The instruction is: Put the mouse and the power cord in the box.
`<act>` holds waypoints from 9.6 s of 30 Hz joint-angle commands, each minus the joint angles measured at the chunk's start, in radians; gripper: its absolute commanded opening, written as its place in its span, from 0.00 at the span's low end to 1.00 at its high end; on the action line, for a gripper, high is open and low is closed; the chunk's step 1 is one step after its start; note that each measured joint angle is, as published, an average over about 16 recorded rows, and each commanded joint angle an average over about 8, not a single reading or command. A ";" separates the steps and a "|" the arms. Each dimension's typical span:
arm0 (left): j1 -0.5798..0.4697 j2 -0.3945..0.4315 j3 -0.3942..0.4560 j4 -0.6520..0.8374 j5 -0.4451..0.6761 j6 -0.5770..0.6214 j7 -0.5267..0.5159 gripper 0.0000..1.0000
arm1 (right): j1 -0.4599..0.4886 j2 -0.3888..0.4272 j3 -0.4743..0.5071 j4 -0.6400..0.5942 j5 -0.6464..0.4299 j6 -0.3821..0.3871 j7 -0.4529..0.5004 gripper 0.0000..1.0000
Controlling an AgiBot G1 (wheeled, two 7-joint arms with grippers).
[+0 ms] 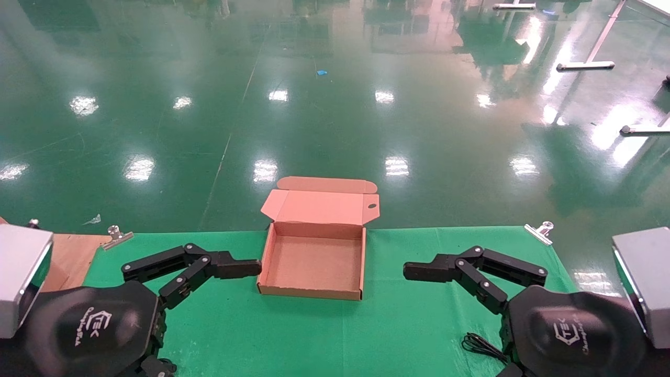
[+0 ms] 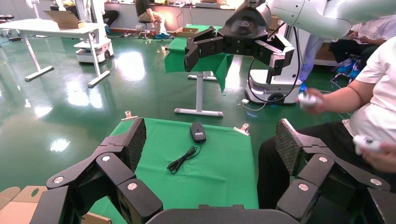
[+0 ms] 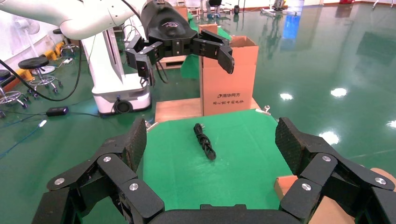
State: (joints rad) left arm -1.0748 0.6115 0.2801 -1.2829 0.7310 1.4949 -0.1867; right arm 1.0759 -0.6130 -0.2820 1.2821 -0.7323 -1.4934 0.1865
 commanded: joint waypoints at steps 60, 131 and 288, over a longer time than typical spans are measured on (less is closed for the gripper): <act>-0.525 0.352 0.502 1.065 1.183 -0.267 0.482 1.00 | 0.564 -0.589 -0.539 -1.134 -1.242 0.338 -0.554 1.00; -0.514 0.392 0.466 1.284 1.133 -0.365 0.586 0.00 | 0.502 -0.562 -0.471 -1.282 -1.149 0.508 -0.650 0.00; -0.579 0.568 0.551 1.102 0.408 -0.734 0.992 1.00 | 0.757 -0.764 -0.808 -0.752 -0.691 0.580 -0.412 0.00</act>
State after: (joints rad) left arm -1.6493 1.1866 0.8345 -0.1808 1.1439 0.7513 0.8020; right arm 1.8344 -1.3761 -1.0926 0.5240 -1.4207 -0.9195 -0.2246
